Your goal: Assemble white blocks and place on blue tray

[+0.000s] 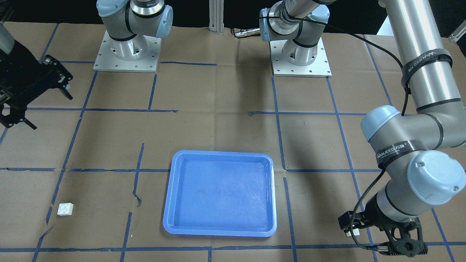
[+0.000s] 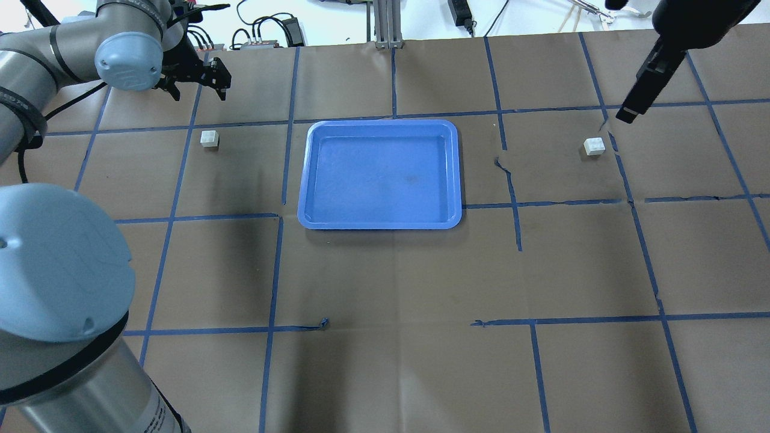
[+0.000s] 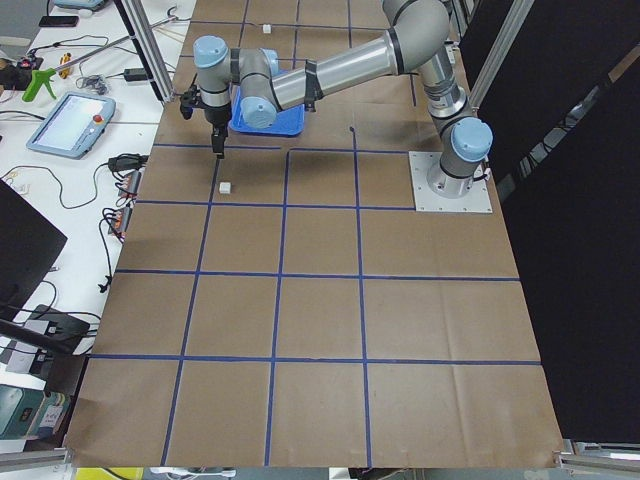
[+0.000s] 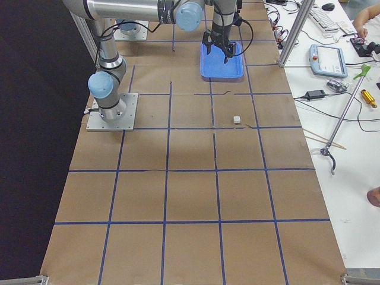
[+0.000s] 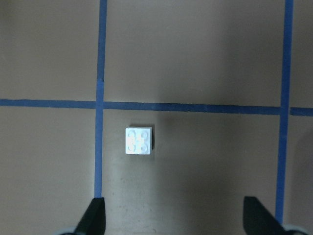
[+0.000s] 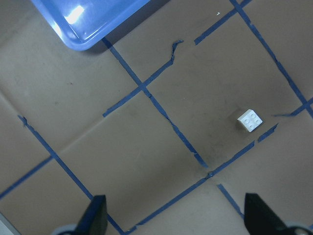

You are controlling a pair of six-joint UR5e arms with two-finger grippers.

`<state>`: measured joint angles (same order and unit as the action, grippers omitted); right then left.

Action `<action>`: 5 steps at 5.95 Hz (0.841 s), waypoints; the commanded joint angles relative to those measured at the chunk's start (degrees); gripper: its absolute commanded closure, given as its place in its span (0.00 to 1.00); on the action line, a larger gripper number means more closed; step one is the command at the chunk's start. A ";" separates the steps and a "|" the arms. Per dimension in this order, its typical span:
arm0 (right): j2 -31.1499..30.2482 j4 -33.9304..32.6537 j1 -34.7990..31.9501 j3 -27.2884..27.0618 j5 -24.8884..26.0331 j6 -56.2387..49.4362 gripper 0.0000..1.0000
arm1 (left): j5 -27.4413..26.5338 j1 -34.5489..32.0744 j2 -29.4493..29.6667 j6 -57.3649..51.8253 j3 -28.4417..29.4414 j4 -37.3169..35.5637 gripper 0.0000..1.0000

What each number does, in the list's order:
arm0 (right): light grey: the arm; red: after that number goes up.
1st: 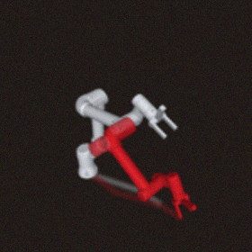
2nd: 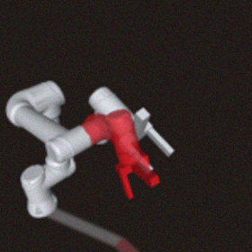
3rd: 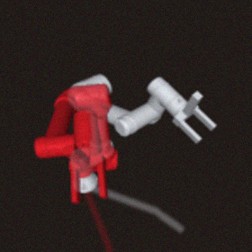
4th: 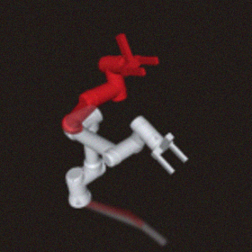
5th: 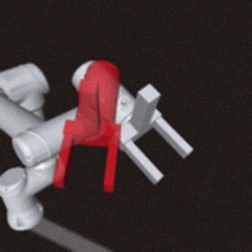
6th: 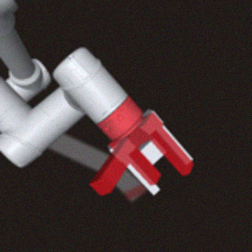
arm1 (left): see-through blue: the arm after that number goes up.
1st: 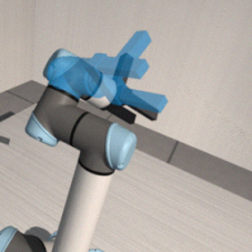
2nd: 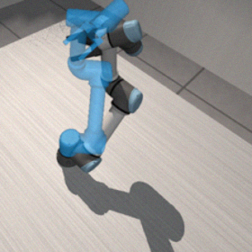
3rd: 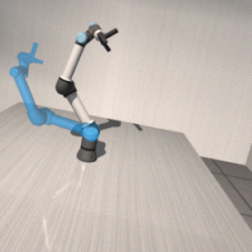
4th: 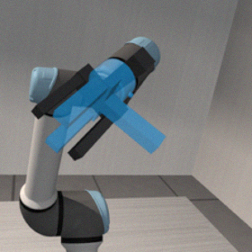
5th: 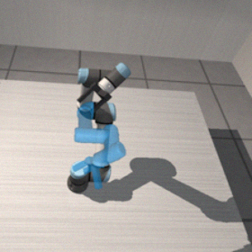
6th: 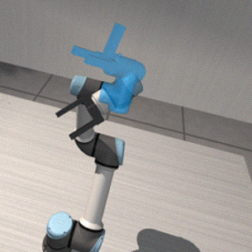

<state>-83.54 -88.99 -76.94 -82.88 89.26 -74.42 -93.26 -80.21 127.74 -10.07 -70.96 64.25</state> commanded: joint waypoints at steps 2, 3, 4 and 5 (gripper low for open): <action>6.87 -4.14 11.17 0.78 -0.49 -41.14 0.00 | 2.12 2.42 4.71 -6.16 0.57 -1.85 0.01; 8.99 -6.87 12.59 0.96 -2.93 -47.42 0.00 | 3.07 3.90 4.97 -6.02 -1.01 -1.93 0.01; 11.88 -9.85 13.04 0.88 -6.70 -48.18 0.00 | 3.95 4.01 5.50 -7.32 -1.37 -2.46 0.02; 15.91 -13.10 13.13 1.22 -9.69 -48.19 0.00 | 3.27 4.01 6.37 -12.29 -2.33 -2.37 0.02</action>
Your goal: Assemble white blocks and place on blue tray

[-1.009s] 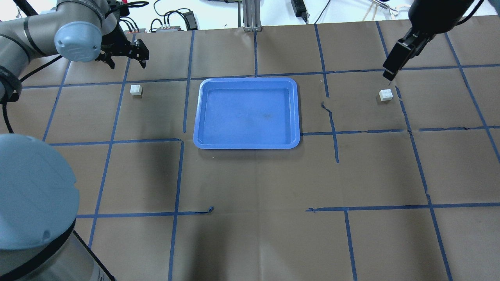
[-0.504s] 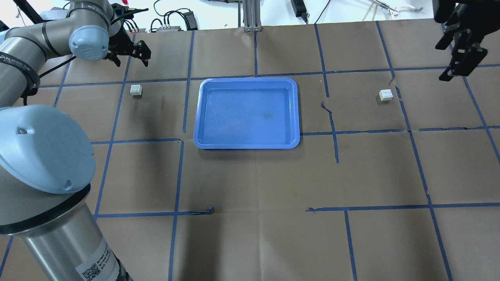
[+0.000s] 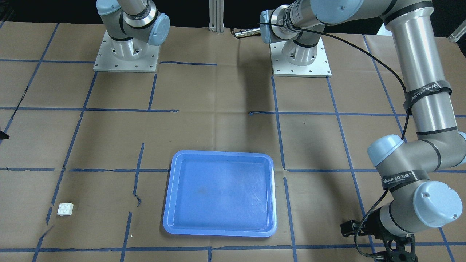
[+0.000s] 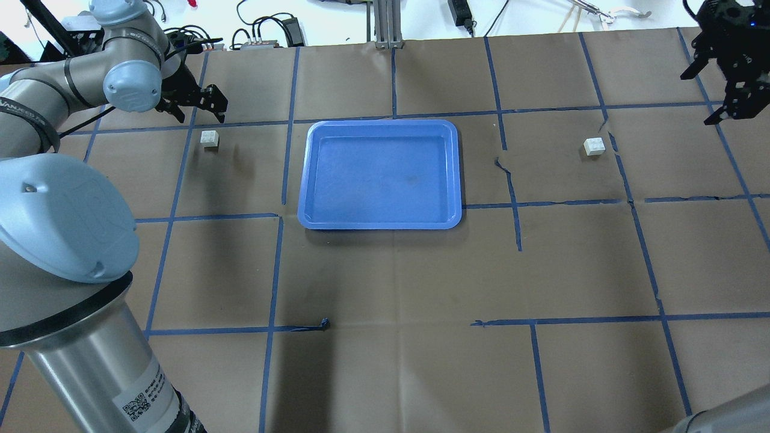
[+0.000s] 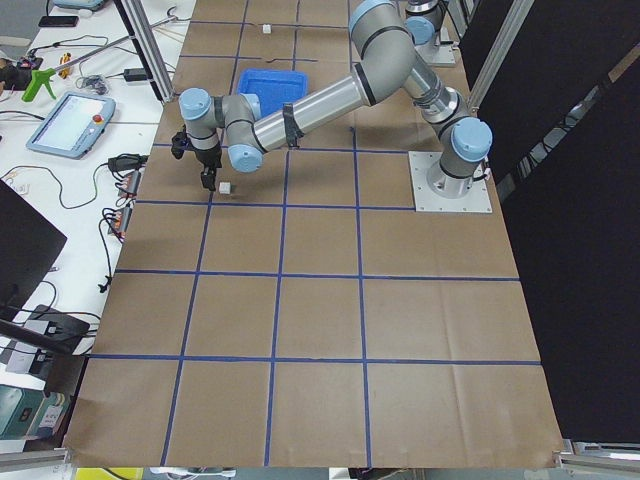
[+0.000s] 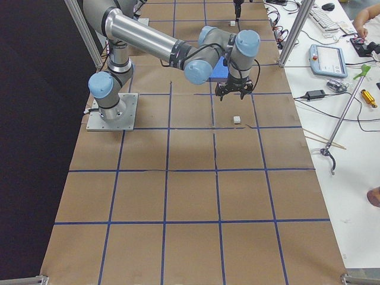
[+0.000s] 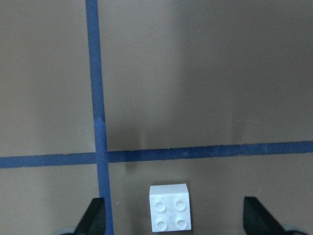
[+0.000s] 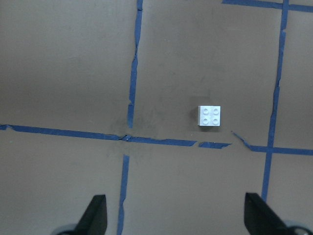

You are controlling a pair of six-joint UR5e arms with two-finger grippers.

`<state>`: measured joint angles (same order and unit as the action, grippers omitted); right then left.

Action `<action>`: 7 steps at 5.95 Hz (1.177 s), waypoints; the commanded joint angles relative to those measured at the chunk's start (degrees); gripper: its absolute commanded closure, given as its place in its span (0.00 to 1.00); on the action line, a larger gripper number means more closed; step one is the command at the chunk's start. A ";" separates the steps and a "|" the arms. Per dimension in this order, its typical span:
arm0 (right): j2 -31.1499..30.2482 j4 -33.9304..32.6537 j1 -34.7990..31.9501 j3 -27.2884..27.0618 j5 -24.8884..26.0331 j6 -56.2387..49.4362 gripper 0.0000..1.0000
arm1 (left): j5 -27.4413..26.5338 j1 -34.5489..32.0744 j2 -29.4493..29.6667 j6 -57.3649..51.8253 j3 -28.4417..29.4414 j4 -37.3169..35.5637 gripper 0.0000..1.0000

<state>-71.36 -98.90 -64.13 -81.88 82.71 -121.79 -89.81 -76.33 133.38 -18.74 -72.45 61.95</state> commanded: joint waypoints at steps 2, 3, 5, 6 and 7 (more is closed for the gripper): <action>11.82 -6.12 0.41 1.71 -11.22 -0.20 0.00 | -0.63 0.13 0.83 -3.24 -2.60 -0.25 0.04; 16.04 -6.13 0.41 3.03 -14.56 -0.12 0.00 | -0.63 0.13 0.83 -3.15 -1.91 -0.34 0.16; 21.42 -6.21 0.59 3.04 -19.42 -0.29 0.00 | -0.54 0.13 0.83 -2.89 -1.55 -0.34 0.74; 22.66 -6.30 0.68 3.22 -19.34 -0.46 0.00 | -0.54 0.13 0.83 -2.89 -1.64 -0.34 0.87; 23.46 -9.35 0.68 2.70 -19.26 -0.81 0.00 | -0.28 0.13 0.48 -2.89 -1.46 -0.34 0.94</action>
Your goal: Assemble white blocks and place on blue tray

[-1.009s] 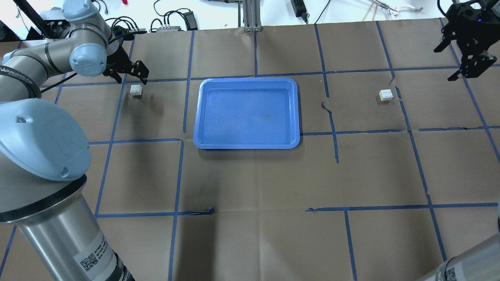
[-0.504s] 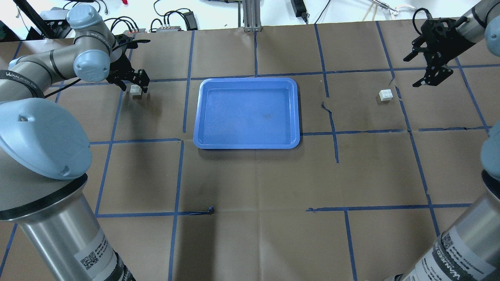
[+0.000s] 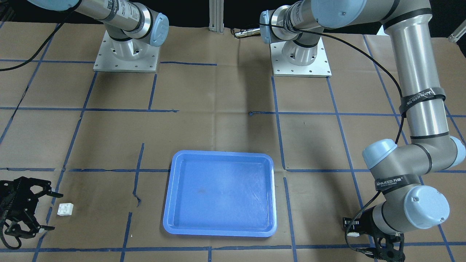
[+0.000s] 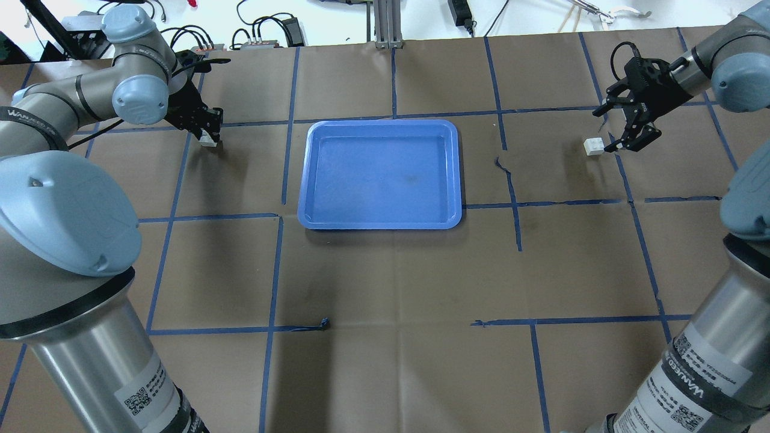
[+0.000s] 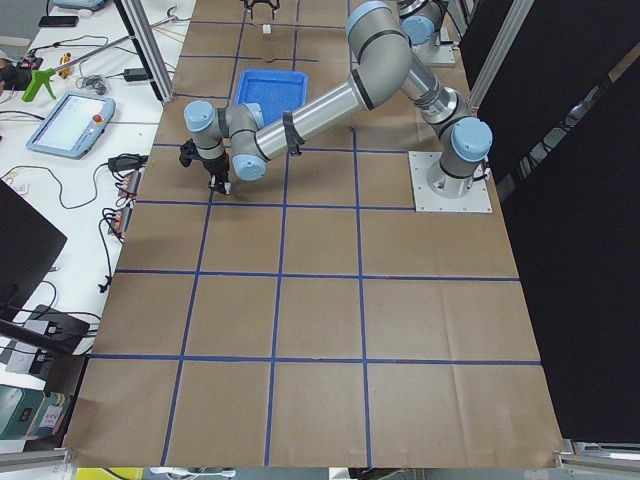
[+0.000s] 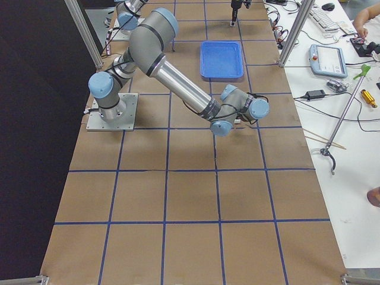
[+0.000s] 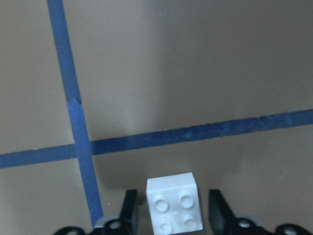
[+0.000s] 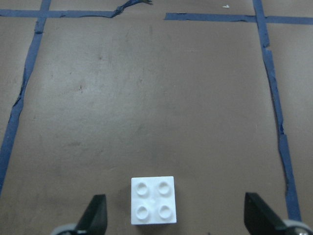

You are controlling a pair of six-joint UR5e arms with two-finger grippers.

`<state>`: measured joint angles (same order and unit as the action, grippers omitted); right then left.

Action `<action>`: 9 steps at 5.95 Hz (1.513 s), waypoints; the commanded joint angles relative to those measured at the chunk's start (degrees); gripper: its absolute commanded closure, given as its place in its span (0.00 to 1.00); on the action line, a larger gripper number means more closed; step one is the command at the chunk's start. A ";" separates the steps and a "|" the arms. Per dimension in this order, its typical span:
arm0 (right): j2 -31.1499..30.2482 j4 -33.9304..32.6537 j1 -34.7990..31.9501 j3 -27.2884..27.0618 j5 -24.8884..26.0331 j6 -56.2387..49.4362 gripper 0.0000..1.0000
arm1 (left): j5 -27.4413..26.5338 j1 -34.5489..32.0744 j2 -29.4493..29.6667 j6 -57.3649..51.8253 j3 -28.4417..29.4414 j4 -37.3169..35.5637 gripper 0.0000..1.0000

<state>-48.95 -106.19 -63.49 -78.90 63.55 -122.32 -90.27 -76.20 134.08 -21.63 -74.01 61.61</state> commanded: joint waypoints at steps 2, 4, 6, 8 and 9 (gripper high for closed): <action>1.06 -3.06 0.55 -0.65 0.61 -0.37 0.00 | 1.67 -0.43 -3.11 -12.70 -0.17 -0.18 1.00; 0.79 -2.09 0.65 -0.65 0.61 -0.37 0.02 | 5.01 -3.49 -7.50 -26.79 -2.62 1.67 1.00; 0.79 -0.96 0.65 -0.73 0.61 -0.28 0.08 | 5.72 -12.53 -15.91 -30.21 -10.40 3.07 1.00; 0.79 -0.16 0.65 -0.73 0.79 -0.37 0.26 | 15.61 -16.84 -17.71 -42.01 -14.05 0.28 1.00; 0.79 -0.16 0.65 -0.65 0.96 -0.37 0.37 | 13.73 -20.53 -17.54 -43.13 -14.23 -0.17 1.00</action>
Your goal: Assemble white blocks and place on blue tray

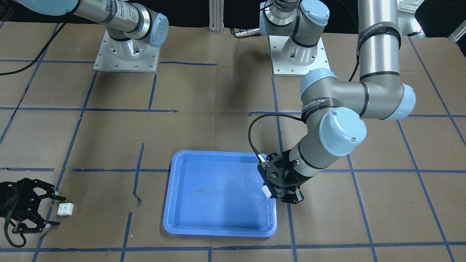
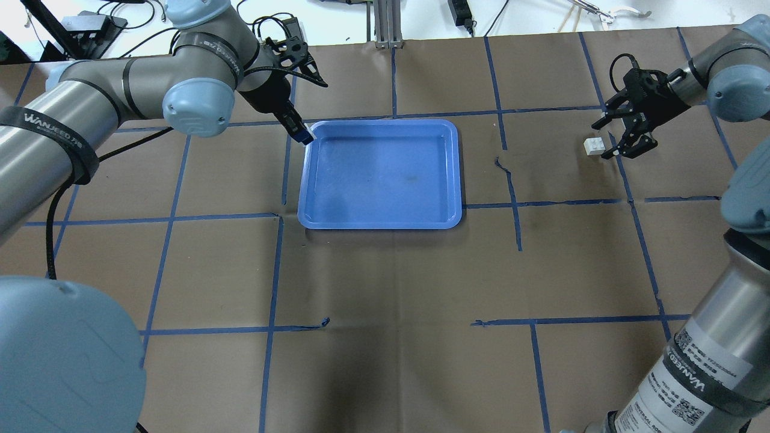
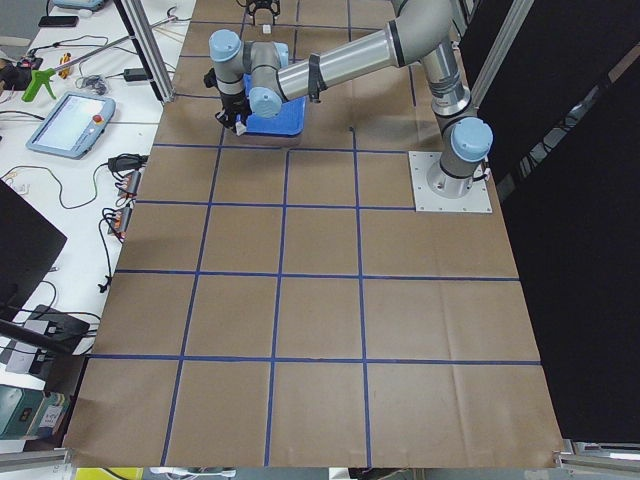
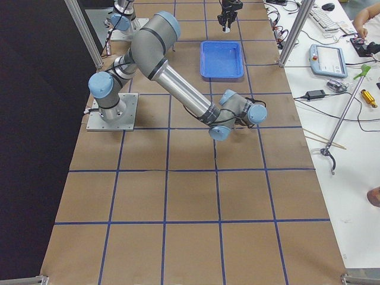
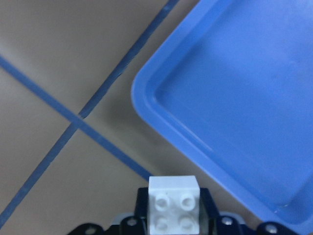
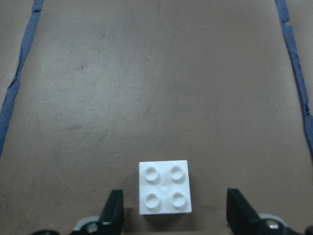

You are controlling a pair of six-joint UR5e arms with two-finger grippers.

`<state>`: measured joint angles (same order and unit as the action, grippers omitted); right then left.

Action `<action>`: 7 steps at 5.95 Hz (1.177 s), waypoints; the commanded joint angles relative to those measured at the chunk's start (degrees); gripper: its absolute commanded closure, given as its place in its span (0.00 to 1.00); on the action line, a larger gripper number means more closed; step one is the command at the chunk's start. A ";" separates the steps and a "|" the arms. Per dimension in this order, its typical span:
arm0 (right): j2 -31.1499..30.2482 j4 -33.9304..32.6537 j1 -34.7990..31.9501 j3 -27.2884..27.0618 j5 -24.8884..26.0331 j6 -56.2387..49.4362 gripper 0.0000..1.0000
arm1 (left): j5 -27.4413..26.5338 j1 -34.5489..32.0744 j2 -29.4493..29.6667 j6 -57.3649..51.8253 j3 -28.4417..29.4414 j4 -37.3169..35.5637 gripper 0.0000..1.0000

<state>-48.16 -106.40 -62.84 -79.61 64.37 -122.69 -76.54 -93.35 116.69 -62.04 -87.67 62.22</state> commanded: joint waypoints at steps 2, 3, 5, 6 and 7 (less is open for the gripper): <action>-0.09 -0.04 -0.01 0.50 0.23 -0.01 0.61 | -4.23 -7.88 0.99 -3.00 -1.26 -2.28 0.99; -0.26 -0.04 -0.01 0.51 0.23 -0.01 0.70 | -5.71 -8.33 2.73 -2.91 -1.62 -2.62 0.99; -1.92 -0.13 -0.09 0.86 0.14 0.26 0.74 | -8.43 -9.74 7.20 -3.17 -1.45 -6.39 0.96; -4.11 0.05 -0.70 0.86 -0.03 1.22 0.76 | -8.36 -10.35 7.23 -3.09 -1.71 -9.19 0.96; -6.48 2.75 -1.14 0.86 -0.47 5.40 0.76 | -8.53 -10.97 7.84 -2.91 -1.71 -9.74 0.96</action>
<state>-52.44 -105.55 -63.53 -78.77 64.25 -120.40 -84.84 -103.72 123.91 -65.09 -89.33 53.66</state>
